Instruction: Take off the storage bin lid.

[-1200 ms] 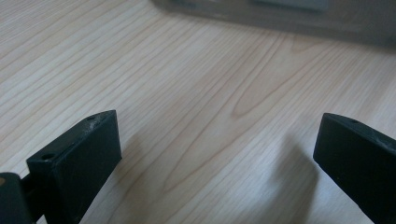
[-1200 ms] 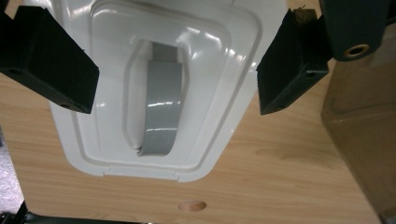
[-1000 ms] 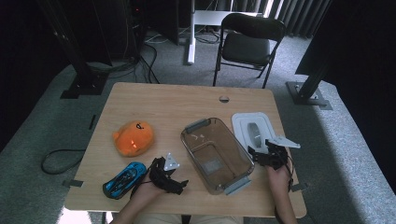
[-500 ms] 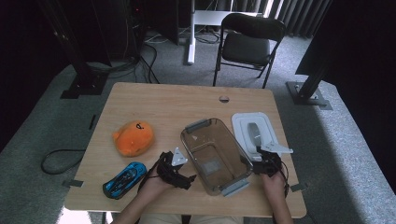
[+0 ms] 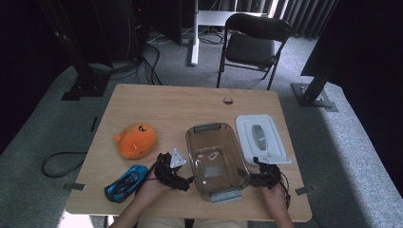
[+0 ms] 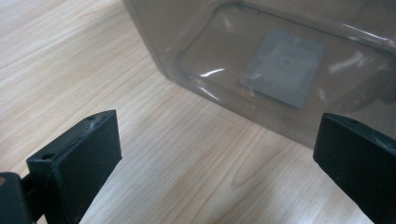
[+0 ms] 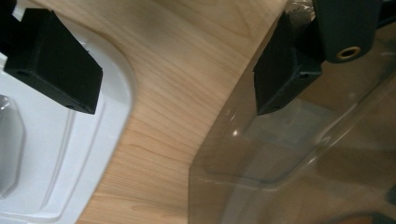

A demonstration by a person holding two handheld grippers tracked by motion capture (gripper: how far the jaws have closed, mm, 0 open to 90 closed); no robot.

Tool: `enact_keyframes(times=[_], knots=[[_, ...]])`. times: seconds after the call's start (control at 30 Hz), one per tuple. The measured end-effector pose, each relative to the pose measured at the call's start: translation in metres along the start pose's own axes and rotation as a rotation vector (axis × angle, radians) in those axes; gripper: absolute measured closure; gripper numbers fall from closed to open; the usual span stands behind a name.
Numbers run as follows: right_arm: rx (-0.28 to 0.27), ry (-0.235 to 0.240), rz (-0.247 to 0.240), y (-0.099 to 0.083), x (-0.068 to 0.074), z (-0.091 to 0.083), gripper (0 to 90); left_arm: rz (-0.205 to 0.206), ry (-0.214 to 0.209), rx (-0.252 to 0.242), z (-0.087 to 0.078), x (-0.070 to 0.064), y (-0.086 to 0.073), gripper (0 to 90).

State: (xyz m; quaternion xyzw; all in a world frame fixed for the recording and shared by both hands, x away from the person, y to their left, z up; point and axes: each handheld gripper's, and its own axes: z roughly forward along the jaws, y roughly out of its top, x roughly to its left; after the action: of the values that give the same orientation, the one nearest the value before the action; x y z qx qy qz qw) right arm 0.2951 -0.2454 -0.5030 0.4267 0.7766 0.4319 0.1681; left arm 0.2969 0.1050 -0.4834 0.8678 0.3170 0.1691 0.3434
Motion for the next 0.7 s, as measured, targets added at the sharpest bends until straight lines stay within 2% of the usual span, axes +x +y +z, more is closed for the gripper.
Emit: enact_keyframes(times=[0.17,0.5,0.7], knots=[[-0.003,0.053,0.018,-0.004,0.006,-0.001,15.2,-0.009,-0.011,-0.014,-0.006,0.007,-0.004,1.5],[-0.009,0.067,0.003,-0.008,0.021,-0.001,15.3,-0.007,0.014,-0.007,-0.013,0.015,-0.009,1.5],[0.014,0.089,-0.023,-0.011,0.028,0.002,15.3,-0.01,0.03,0.0,-0.014,0.02,-0.01,1.5]])
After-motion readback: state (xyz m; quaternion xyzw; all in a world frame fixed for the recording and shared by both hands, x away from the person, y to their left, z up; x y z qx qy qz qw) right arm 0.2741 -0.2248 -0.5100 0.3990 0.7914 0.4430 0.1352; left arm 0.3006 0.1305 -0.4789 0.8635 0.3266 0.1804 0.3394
